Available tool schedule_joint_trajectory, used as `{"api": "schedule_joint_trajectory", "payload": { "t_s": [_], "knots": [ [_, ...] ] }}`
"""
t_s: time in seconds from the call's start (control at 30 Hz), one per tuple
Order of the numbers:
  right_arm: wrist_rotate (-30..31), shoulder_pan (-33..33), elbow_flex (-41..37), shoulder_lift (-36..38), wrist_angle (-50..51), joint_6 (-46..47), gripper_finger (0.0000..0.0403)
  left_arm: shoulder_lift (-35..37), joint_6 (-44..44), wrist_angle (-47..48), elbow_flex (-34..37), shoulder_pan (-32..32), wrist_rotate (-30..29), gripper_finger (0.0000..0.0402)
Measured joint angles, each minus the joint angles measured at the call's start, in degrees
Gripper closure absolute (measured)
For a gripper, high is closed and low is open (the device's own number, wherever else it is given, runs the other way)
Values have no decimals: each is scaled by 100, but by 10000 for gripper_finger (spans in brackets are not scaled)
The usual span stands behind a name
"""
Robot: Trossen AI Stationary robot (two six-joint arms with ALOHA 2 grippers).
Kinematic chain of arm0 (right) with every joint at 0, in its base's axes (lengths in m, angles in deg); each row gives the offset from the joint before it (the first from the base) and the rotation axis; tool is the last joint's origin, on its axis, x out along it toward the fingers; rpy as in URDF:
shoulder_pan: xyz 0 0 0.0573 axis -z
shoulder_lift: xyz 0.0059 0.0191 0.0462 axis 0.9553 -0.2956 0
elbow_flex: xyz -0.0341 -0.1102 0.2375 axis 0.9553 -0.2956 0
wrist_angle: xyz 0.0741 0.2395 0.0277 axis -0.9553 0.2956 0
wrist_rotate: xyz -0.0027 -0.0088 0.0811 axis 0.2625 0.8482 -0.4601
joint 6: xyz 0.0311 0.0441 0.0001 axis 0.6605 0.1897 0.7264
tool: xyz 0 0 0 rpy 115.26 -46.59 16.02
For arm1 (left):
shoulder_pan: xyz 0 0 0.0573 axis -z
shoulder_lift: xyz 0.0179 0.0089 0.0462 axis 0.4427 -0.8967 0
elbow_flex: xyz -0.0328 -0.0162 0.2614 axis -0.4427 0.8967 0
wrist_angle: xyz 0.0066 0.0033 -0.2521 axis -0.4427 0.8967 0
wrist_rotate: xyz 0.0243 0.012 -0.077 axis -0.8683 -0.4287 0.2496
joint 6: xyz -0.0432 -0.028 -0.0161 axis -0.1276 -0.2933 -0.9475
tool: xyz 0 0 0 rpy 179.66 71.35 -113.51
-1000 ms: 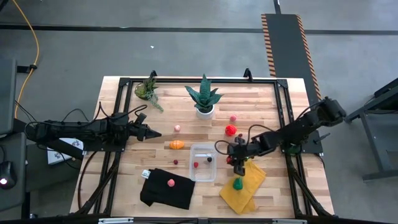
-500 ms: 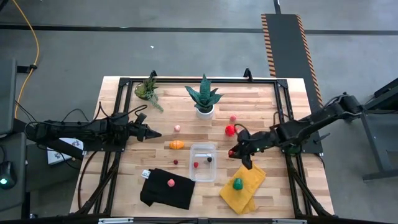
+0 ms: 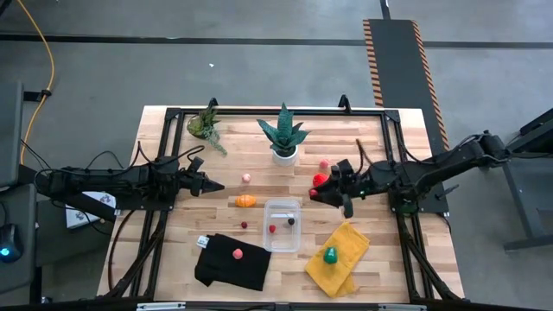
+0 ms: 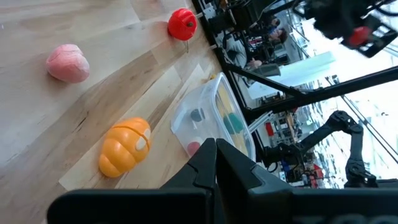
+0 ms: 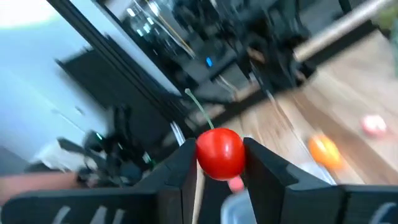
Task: Pick and placing Produce into tupperware
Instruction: Put the bottom right cherry into the transparent container
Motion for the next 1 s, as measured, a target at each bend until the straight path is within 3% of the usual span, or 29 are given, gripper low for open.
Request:
{"api": "schedule_joint_trajectory", "payload": {
  "t_s": [0.27, 0.4, 0.5, 0.7, 1.0],
  "knots": [
    [-5, 186, 38, 2, -1538, -746, 308, 2, -17, 2, -1, 0, 0, 401],
    [-26, 338, 587, 1, -1327, -1353, 308, 1, -21, 2, 0, 1, 0, 401],
    [-204, 454, 1351, 0, -305, -2006, 308, 0, -93, 2, -1, 1, 0, 401],
    [73, 741, 3525, -151, 3221, -2926, 308, 2, -149, 2, 0, -1, -1, 401],
    [198, 1014, 5885, -977, 6047, -3328, 308, 2, -18, 2, -1, -1, -2, 401]
  ]
}}
